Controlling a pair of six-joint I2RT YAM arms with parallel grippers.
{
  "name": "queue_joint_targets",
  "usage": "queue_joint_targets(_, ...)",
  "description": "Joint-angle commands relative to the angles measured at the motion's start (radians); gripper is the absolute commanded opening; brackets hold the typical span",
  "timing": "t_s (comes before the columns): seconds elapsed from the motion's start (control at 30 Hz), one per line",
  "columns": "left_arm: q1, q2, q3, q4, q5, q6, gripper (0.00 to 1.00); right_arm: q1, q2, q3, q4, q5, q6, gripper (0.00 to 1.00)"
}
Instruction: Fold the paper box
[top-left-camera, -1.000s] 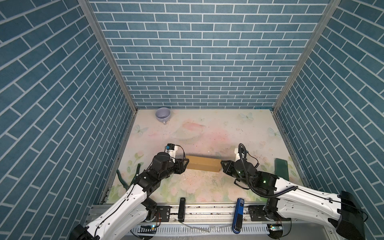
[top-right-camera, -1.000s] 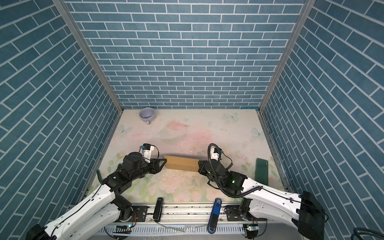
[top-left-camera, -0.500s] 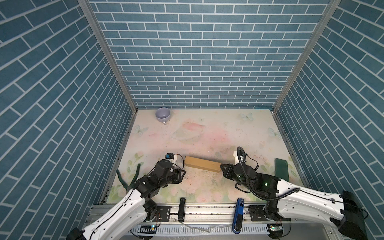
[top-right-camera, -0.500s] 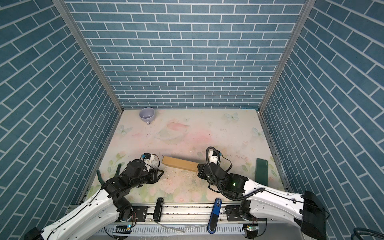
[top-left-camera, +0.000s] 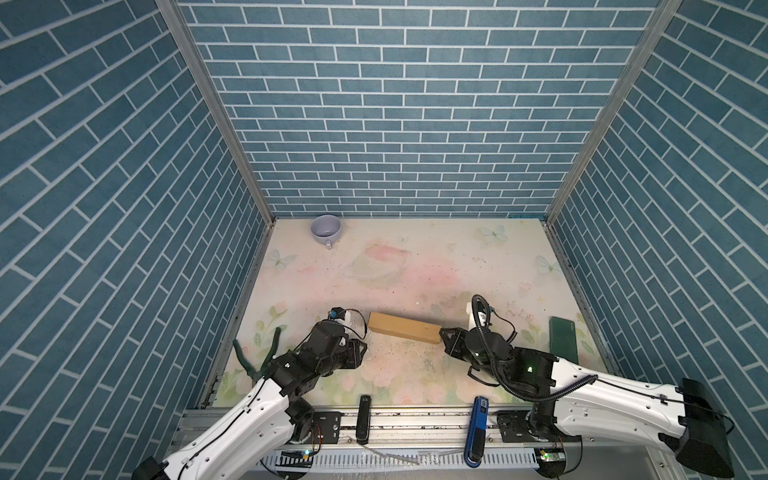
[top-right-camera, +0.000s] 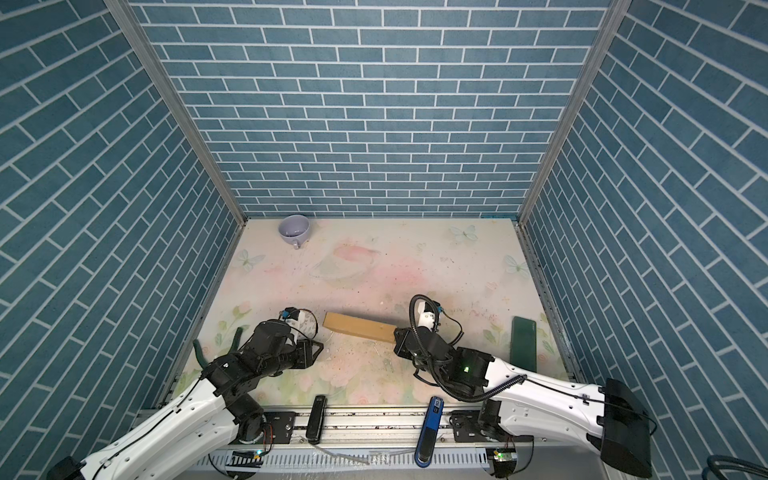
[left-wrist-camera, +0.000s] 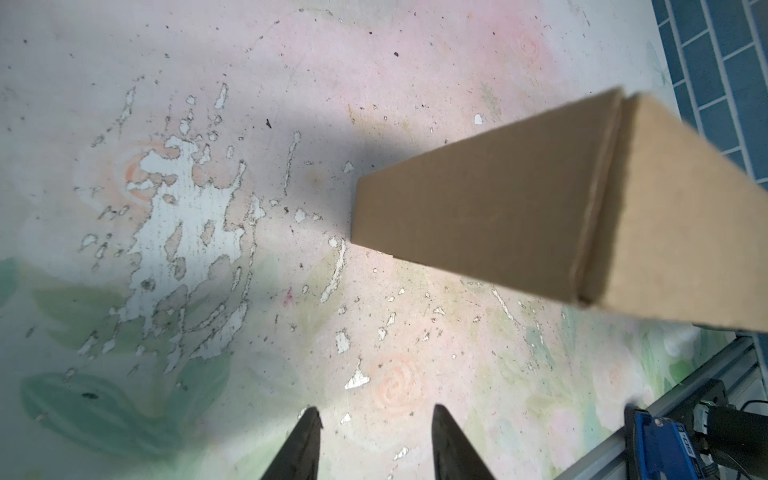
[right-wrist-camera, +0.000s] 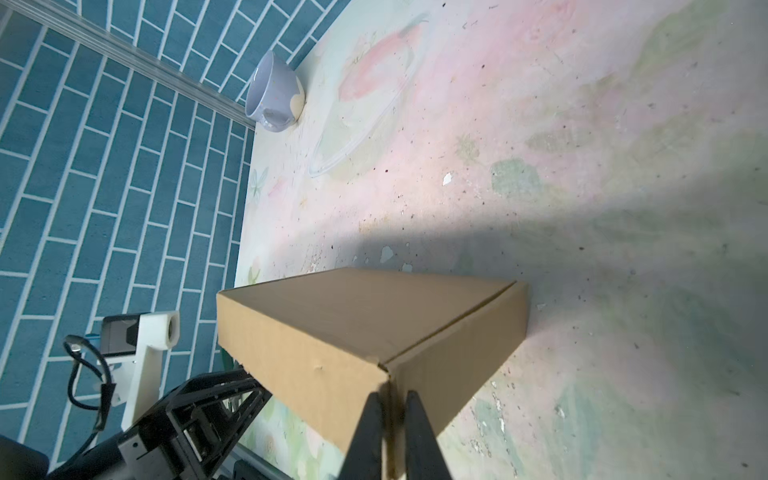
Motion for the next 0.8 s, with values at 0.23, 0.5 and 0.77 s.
queue_joint_targets(0.23, -0.004, 0.0, 0.088, -0.082, -0.052, 0.036, 0.47, 0.046, 0.017, -0.033, -0.252, 0.048, 0.033, 0.16)
queue_joint_targets(0.5, 0.009, 0.015, 0.182, -0.125, -0.112, 0.069, 0.55, -0.003, -0.113, 0.032, -0.382, 0.143, -0.069, 0.21)
queue_joint_targets(0.77, 0.043, 0.094, 0.391, -0.179, -0.29, 0.213, 1.0, -0.251, -0.178, 0.197, -0.515, 0.121, -0.421, 0.7)
